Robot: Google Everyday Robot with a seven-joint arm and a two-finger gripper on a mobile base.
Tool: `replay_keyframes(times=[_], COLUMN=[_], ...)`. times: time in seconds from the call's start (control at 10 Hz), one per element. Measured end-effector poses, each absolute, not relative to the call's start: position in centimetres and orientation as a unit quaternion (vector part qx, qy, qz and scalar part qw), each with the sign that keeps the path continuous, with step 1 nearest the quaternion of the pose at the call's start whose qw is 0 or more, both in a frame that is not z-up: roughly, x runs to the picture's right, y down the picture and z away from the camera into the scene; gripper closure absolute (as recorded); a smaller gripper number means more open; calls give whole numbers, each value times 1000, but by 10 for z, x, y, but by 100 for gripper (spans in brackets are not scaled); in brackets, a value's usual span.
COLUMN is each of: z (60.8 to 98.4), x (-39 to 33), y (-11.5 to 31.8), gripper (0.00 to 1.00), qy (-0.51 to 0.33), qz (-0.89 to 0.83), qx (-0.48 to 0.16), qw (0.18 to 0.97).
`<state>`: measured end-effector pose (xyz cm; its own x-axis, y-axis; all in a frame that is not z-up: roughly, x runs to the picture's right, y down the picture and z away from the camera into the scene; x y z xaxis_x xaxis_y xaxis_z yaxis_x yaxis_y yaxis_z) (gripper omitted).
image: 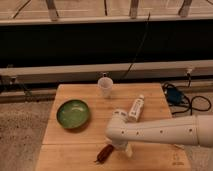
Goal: Drag the pepper across the table
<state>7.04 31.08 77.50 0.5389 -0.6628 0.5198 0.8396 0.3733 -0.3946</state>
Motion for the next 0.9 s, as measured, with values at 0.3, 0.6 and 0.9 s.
replay_keyframes(times=[0.3,0.6,0.9], z=[775,775,775], x=[70,70,70], y=[311,310,310], gripper=[20,20,20], qy=[-139,-139,-139], qz=[-462,-463,-466], qx=[-320,-320,-320], qw=[816,815,813])
